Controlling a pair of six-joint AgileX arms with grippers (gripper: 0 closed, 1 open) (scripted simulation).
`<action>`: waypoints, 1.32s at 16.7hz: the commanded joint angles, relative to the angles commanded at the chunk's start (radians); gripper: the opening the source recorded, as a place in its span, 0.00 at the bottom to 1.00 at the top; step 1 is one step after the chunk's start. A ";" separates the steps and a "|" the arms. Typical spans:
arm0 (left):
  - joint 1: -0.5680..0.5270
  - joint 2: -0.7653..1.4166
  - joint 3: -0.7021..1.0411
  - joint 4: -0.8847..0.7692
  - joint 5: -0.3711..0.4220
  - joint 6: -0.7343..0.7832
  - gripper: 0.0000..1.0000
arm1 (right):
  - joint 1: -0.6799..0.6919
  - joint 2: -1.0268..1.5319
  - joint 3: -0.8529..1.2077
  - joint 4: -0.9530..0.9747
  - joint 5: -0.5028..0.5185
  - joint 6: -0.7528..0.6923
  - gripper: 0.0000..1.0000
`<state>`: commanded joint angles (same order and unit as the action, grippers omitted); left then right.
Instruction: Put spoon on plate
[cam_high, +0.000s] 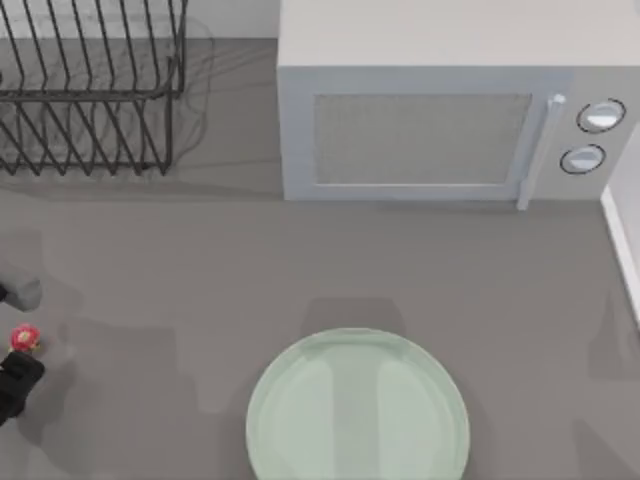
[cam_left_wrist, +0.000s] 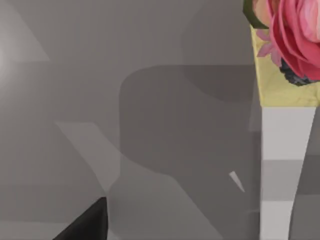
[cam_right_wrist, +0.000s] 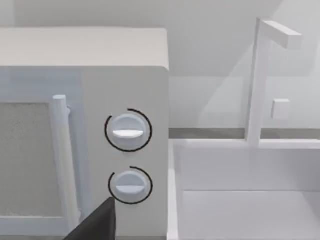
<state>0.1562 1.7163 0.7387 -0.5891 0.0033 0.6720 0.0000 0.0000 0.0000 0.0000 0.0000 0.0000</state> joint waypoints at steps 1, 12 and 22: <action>0.000 0.000 0.000 0.000 0.000 0.000 0.40 | 0.000 0.000 0.000 0.000 0.000 0.000 1.00; 0.000 0.000 0.000 0.000 0.000 0.000 0.00 | 0.000 0.000 0.000 0.000 0.000 0.000 1.00; 0.001 -0.141 0.172 -0.302 0.020 0.000 0.00 | 0.000 0.000 0.000 0.000 0.000 0.000 1.00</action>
<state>0.1576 1.5753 0.9106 -0.8911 0.0238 0.6722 0.0000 0.0000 0.0000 0.0000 0.0000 0.0000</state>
